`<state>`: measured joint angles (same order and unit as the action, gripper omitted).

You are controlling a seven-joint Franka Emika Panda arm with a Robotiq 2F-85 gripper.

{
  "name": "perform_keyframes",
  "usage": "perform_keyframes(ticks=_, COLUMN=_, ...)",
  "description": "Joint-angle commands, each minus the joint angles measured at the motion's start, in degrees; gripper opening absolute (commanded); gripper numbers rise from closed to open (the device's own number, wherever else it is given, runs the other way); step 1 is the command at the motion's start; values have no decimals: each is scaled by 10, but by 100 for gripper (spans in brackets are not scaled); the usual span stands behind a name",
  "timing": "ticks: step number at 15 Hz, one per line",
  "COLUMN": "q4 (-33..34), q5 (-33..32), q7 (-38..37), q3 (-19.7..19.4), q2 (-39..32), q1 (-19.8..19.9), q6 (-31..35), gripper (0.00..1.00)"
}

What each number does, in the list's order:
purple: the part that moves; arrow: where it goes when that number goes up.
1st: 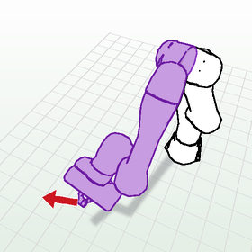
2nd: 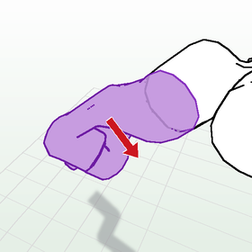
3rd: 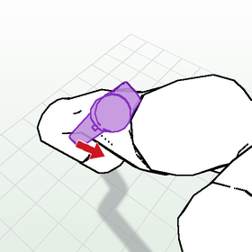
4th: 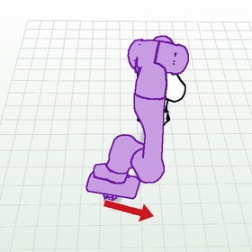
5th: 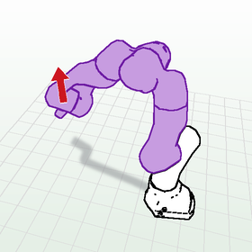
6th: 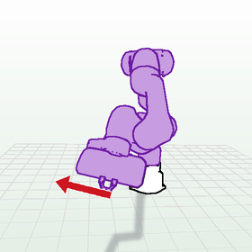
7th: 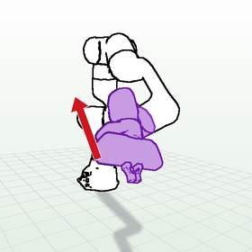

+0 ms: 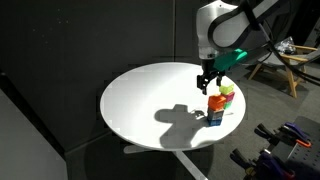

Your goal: Put the orange block on top of the grey block

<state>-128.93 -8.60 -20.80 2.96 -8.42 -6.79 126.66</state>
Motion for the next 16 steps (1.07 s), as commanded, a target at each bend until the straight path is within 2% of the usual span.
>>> perform_keyframes(ticks=1, q4=-26, q5=0, q7=33, q3=3, q2=44, q1=3, q6=16, gripper=100)
perform_keyframes(ticks=7, q4=-37, q5=22, q7=80, q3=7, q2=90, q1=7, q6=-15, gripper=100)
perform_keyframes(ticks=12, q4=-28, q5=55, q7=118, q3=7, q2=120, q1=8, q6=-95, gripper=100)
perform_keyframes(ticks=16, q4=-30, q5=61, q7=114, q3=8, q2=151, q1=9, q6=-137, gripper=100)
